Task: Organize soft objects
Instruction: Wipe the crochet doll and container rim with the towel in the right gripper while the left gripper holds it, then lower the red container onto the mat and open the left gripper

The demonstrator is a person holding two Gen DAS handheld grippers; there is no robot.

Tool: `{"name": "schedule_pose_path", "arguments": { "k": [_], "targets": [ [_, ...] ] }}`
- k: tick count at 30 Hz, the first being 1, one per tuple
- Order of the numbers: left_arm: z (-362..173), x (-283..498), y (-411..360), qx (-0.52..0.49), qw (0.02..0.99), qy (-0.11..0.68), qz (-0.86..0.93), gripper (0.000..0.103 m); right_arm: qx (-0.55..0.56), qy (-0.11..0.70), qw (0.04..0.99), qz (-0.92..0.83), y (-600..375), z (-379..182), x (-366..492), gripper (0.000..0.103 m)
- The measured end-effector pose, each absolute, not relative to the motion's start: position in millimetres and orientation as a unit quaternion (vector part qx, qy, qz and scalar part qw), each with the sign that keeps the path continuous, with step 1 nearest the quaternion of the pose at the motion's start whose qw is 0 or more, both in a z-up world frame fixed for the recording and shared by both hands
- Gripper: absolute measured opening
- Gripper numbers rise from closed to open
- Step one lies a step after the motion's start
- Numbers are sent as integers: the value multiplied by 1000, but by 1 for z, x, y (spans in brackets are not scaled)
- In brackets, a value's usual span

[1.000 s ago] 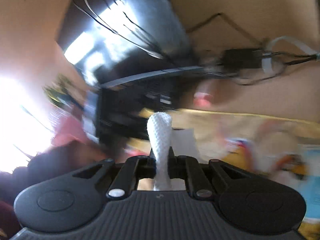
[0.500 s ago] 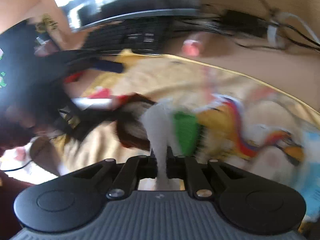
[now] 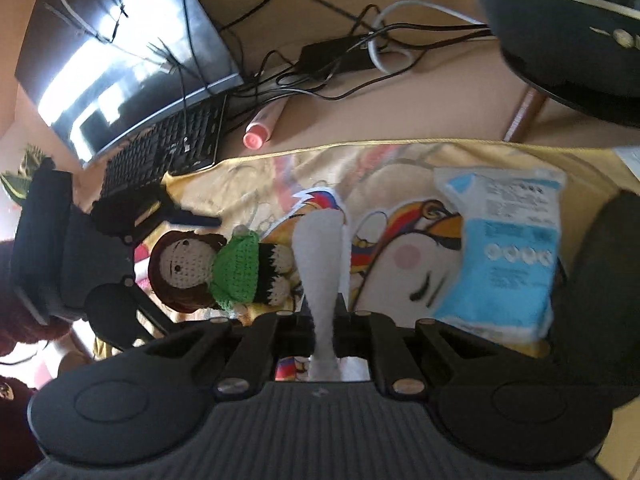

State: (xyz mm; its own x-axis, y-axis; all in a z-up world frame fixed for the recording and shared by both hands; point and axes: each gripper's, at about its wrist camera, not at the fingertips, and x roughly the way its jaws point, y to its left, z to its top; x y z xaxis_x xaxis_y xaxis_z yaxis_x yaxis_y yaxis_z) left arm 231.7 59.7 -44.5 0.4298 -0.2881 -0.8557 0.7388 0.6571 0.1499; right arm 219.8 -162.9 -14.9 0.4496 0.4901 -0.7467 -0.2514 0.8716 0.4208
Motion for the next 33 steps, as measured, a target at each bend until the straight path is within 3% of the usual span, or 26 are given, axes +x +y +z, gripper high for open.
{"name": "schedule_pose_path", "arguments": {
  "k": [1, 3, 14, 17, 18, 22, 26, 29, 33],
  "targets": [
    [-42, 227, 64, 249, 817, 427, -297, 76, 132, 474, 843, 217, -166, -15, 218, 8],
    [-37, 218, 74, 188, 843, 429, -262, 73, 141, 474, 843, 214, -171, -16, 218, 8],
    [-27, 201, 106, 15, 913, 393, -105, 74, 106, 485, 830, 255, -133, -13, 239, 8],
    [-24, 198, 114, -26, 923, 378, -63, 83, 88, 485, 827, 270, -117, -11, 240, 8],
    [-19, 194, 123, 1, 925, 374, -71, 95, 83, 485, 826, 274, -113, -11, 240, 8],
    [2, 181, 156, 109, 924, 352, -103, 99, 89, 484, 821, 289, -108, -7, 239, 8],
    [22, 169, 189, 213, 911, 328, -134, 99, 96, 481, 822, 290, -106, -5, 239, 8],
    [4, 188, 208, 212, 878, 393, -171, 99, 103, 482, 822, 286, -104, -7, 236, 8],
    [-17, 199, 211, 228, 839, 442, -220, 90, 107, 485, 822, 278, -106, -7, 230, 12]
  ]
}}
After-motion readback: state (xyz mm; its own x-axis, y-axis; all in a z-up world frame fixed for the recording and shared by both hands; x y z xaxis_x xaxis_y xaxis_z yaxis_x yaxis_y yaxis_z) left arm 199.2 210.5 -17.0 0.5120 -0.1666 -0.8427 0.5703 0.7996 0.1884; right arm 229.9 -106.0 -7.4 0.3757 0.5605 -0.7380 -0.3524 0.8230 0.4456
